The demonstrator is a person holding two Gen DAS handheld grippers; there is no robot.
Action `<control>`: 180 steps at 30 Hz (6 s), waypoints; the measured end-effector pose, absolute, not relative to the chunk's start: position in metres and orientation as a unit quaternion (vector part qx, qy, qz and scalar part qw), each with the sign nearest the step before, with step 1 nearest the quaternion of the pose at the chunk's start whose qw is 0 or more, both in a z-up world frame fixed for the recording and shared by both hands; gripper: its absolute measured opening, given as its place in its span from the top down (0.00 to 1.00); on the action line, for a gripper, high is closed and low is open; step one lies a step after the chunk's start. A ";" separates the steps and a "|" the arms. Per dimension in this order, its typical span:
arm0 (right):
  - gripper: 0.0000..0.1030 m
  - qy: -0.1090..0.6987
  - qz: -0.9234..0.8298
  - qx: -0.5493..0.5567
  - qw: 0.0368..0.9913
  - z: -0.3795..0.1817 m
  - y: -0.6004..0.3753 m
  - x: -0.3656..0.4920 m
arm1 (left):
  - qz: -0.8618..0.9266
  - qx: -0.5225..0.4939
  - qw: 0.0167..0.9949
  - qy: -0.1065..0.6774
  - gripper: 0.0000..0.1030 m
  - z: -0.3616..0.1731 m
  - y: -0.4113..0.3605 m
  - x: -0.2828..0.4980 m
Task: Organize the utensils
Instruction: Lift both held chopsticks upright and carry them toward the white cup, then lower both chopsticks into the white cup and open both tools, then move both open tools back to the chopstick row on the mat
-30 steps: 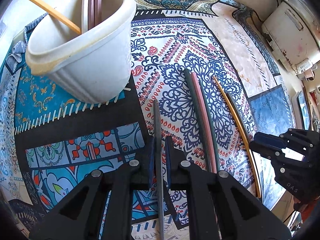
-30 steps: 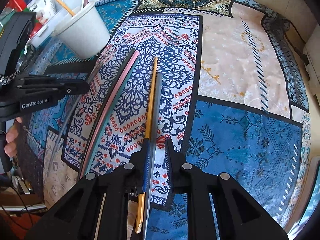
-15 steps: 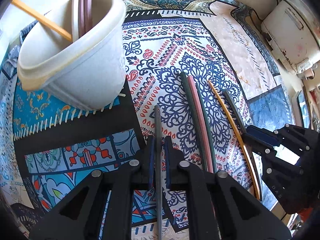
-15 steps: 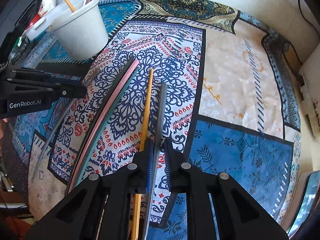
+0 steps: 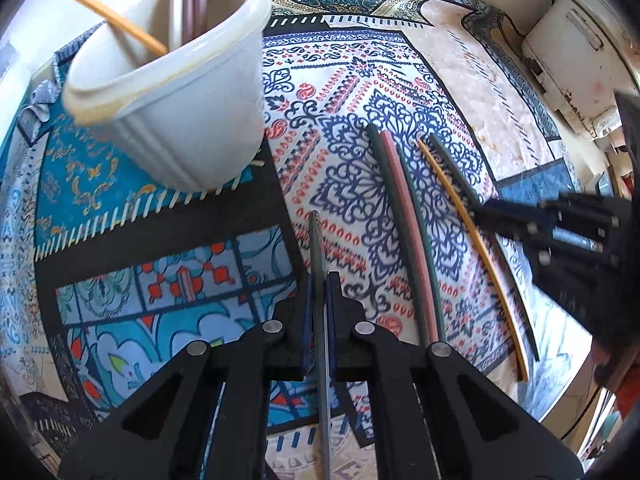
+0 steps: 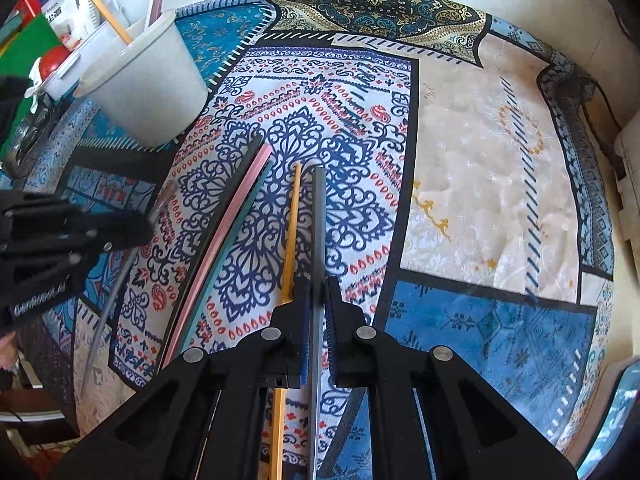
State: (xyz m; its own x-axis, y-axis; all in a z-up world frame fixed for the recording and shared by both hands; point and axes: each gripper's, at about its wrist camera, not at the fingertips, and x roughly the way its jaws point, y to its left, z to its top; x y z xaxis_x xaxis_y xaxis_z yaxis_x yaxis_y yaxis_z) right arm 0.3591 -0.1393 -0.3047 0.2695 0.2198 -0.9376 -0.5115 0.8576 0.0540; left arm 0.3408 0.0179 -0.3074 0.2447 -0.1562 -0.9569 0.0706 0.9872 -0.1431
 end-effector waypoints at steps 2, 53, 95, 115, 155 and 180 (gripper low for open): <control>0.93 0.555 0.232 -0.139 0.786 -0.306 -0.133 0.367 | -0.069 -0.038 0.791 0.606 0.96 -0.304 0.022 0.335; 0.94 0.381 0.235 -0.063 0.892 -0.195 -0.178 0.318 | 0.004 -0.093 0.911 0.402 0.96 -0.142 0.048 0.248; 0.94 0.231 0.336 -0.076 0.910 -0.071 -0.114 0.328 | 0.033 -0.095 0.962 0.254 0.97 -0.026 0.088 0.272; 0.94 0.271 0.418 -0.090 0.862 -0.104 -0.030 0.374 | 0.050 -0.104 0.938 0.328 0.97 -0.084 0.117 0.343; 0.59 0.328 0.341 -0.107 0.875 -0.123 -0.079 0.365 | 0.039 -0.083 0.919 0.382 0.58 -0.105 0.084 0.318; 0.54 0.466 0.266 -0.122 0.835 -0.239 -0.151 0.339 | -0.030 -0.045 0.843 0.536 0.52 -0.244 0.001 0.303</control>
State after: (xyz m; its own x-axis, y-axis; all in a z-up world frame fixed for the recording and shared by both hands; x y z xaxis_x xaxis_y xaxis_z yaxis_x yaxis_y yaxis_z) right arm 0.3389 -0.1514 -0.2389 0.4239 0.3309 -0.8431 -0.5582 0.8285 0.0445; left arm 0.3031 0.0014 -0.2444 0.4237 -0.0984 -0.9004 0.0018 0.9942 -0.1078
